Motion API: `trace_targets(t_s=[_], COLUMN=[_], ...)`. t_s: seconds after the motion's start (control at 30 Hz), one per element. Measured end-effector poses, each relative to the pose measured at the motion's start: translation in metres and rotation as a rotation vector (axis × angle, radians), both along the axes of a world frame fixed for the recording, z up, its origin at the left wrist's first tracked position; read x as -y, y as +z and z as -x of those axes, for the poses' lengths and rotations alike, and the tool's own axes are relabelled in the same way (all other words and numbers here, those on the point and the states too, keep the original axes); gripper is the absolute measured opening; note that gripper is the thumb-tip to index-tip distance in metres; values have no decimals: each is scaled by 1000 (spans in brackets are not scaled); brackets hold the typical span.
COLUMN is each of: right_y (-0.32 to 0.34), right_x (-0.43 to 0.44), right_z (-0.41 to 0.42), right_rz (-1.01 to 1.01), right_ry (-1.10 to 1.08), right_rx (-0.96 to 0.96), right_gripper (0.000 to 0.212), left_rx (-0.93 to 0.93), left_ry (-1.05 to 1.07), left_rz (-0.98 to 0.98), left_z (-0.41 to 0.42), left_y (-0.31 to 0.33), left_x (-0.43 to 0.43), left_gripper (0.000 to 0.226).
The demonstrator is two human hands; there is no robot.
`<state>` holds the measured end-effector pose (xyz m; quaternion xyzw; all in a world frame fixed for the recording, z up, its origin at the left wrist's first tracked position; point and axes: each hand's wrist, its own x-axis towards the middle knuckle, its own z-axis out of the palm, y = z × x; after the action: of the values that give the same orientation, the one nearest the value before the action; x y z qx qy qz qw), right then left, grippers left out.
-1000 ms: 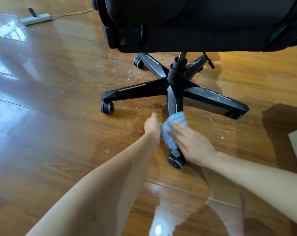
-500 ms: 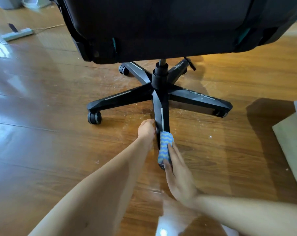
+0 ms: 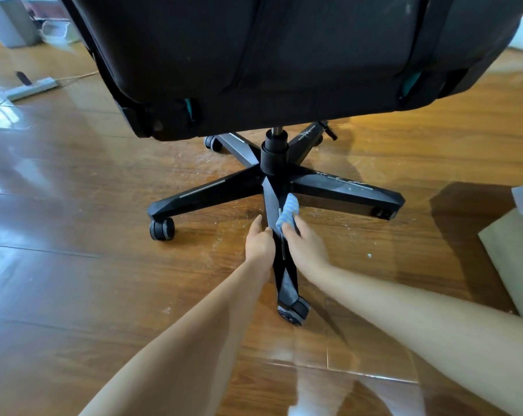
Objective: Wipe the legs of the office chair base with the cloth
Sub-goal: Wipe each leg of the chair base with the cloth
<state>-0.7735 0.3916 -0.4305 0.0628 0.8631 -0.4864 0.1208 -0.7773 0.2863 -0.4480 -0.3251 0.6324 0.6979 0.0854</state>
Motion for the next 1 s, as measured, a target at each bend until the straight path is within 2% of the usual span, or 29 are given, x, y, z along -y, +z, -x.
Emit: trace_targets(t_s=[0.17,0.3,0.4,0.5,0.67,0.83,0.9,1.0], right_y=[-15,-23,-15,2,0,-9,-12,-14], right_x=[-7,5,16,23,13,-2,3,15], right_z=[-63,-17,32,69,79,77,74,74], right_rz=[86,65,33,25,106,198,178,99], right_ry=[-26,-93,-124,-129,-114,-108,-115,-110], right_rx=[-99,-109,-116,-95,-16,85,45,-42], right_gripper=[54,39,47,44,54,25,33,58], left_rx=[-43,-57,-51,-52,-50,-50,-45,-42], left_ry=[-33,-91,-131,-149,-155,-166,-177,-184], left_rz=[145,207,228,223,242,254,254,273], left_z=[10,9,10,9,7,6,5,5], left_y=[-5,-7,-5,-2,-1,0,1,0], left_x=[-2,4,8,9,6,5,5,5], left_gripper=[48,49,49,49,49,50,50,50])
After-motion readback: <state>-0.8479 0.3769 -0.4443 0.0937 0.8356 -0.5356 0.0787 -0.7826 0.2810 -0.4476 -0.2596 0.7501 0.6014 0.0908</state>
